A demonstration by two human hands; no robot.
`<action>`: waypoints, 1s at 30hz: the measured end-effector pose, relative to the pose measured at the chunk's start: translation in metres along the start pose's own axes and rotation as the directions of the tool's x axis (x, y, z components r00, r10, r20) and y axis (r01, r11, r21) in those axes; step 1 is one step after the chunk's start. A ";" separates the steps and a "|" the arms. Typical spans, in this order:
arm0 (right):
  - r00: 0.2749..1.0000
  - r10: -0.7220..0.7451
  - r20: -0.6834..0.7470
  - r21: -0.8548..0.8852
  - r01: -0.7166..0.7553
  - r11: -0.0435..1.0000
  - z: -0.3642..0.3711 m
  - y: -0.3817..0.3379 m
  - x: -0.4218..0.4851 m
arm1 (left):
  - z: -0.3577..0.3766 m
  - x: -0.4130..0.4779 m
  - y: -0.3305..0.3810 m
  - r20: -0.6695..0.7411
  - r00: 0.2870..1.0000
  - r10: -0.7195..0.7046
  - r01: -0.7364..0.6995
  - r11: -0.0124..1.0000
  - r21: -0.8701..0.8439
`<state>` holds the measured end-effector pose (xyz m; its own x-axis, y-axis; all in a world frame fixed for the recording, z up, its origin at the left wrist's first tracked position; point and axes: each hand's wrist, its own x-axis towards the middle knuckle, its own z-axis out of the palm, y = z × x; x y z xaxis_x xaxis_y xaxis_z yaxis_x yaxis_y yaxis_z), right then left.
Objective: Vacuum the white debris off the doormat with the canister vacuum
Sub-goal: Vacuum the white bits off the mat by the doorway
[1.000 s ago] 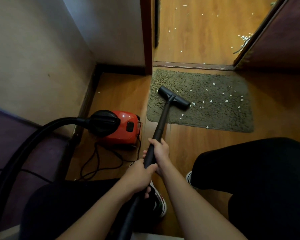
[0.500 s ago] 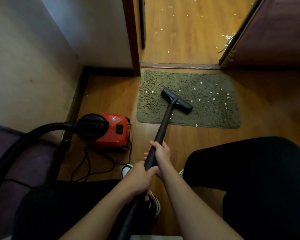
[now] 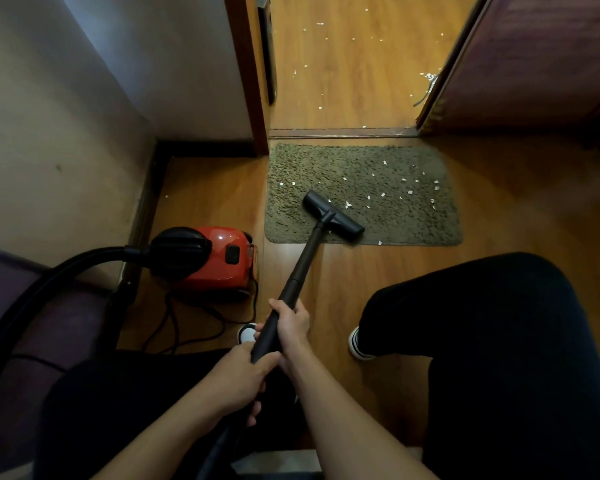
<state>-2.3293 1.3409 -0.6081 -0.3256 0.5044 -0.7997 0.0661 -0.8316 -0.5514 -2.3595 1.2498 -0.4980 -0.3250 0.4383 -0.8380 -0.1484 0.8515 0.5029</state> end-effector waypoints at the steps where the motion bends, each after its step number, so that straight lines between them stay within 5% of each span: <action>1: 1.000 0.002 0.010 -0.002 -0.002 1.000 0.002 0.003 -0.003 | -0.002 -0.004 -0.003 -0.002 1.000 0.000 0.000 1.000 0.003; 12: 1.000 0.010 0.016 0.021 -0.010 1.000 0.011 0.020 -0.016 | -0.011 -0.016 -0.012 -0.012 1.000 -0.016 0.017 0.999 0.042; 30: 0.996 -0.072 -0.047 -0.001 0.072 0.997 -0.026 -0.067 0.050 | 0.030 0.058 0.061 0.019 0.997 0.074 -0.075 0.996 0.052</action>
<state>-2.3254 1.4282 -0.6171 -0.2844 0.5737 -0.7681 0.0428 -0.7928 -0.6080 -2.3594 1.3359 -0.5227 -0.3170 0.5059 -0.8022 -0.0748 0.8299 0.5529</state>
